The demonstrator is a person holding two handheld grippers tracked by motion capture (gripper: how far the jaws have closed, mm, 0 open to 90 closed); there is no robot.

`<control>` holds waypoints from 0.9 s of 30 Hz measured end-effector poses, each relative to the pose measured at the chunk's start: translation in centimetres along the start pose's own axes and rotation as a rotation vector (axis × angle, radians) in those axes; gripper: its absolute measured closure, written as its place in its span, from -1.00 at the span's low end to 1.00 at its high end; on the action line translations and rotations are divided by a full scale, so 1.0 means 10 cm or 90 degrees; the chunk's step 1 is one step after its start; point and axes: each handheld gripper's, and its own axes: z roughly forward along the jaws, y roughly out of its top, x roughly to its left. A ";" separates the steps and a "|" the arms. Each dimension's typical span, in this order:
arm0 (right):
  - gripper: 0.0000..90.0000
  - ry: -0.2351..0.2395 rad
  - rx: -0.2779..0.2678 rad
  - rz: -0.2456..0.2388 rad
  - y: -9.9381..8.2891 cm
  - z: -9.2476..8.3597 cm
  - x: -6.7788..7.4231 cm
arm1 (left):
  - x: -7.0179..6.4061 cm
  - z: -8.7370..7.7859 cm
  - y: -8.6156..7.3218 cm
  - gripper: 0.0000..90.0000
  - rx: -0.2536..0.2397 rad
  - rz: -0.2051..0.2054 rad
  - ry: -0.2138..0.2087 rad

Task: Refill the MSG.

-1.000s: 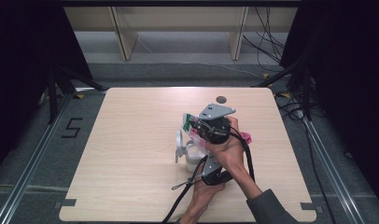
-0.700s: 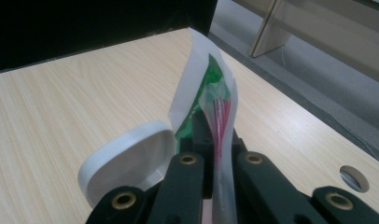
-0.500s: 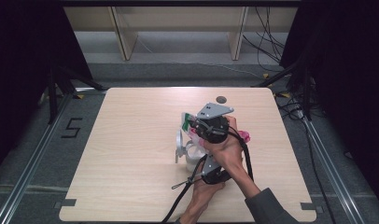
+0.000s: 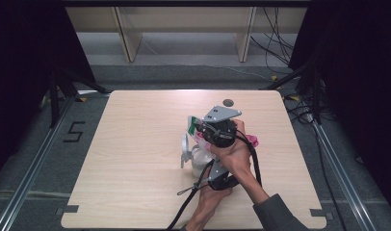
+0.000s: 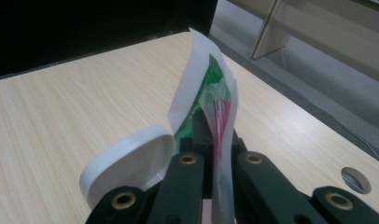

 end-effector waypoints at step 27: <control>1.00 -0.004 0.003 -0.013 0.00 -0.02 0.02 | 0.08 -0.06 0.02 0.64 0.063 0.079 0.007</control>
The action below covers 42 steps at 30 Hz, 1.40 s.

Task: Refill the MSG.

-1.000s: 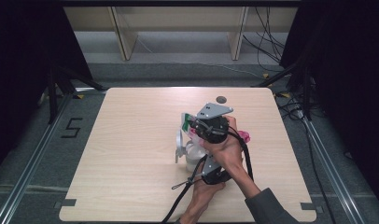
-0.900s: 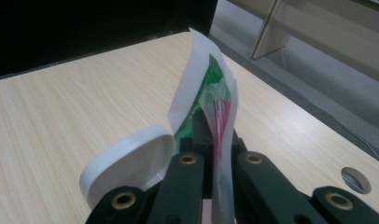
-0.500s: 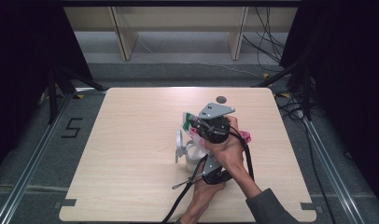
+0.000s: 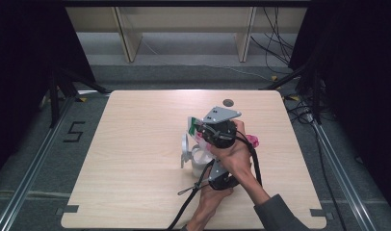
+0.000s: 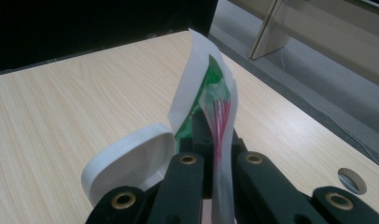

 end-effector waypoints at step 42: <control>1.00 0.003 0.000 -0.001 0.02 0.04 0.02 | 0.03 -0.01 -0.02 0.64 -0.003 0.017 0.015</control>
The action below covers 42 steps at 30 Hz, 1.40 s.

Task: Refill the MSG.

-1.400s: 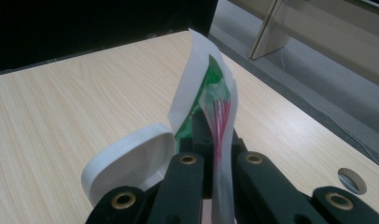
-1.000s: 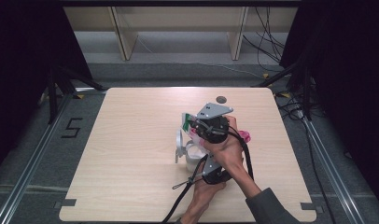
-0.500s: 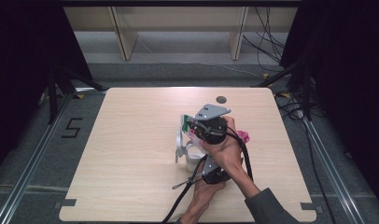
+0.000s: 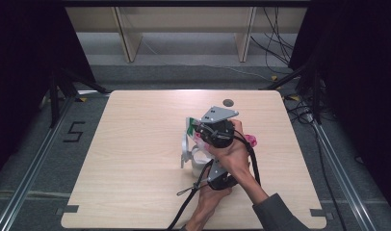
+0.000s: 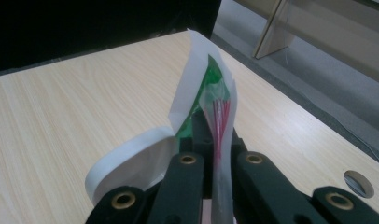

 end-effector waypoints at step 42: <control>1.00 0.004 0.008 -0.001 -0.01 0.02 -0.02 | 0.02 0.01 -0.01 0.64 0.003 -0.007 0.001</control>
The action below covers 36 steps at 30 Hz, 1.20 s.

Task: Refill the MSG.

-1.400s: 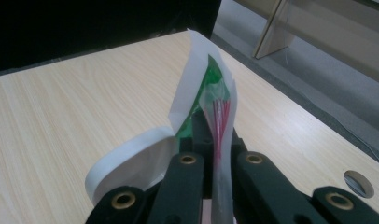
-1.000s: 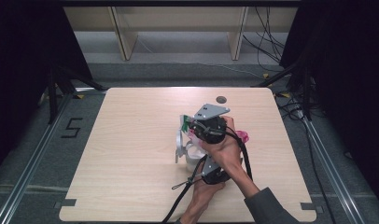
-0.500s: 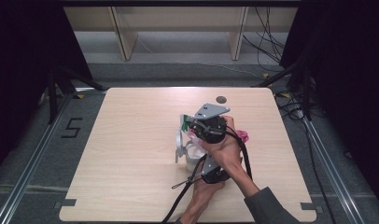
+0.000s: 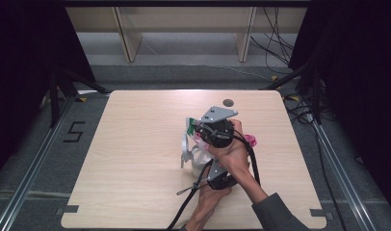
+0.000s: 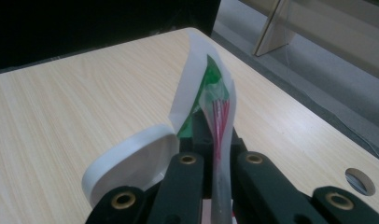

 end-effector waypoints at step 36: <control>1.00 0.038 -0.122 0.093 -0.25 -0.48 -0.23 | -0.06 -0.04 -0.04 0.54 0.040 -0.012 0.017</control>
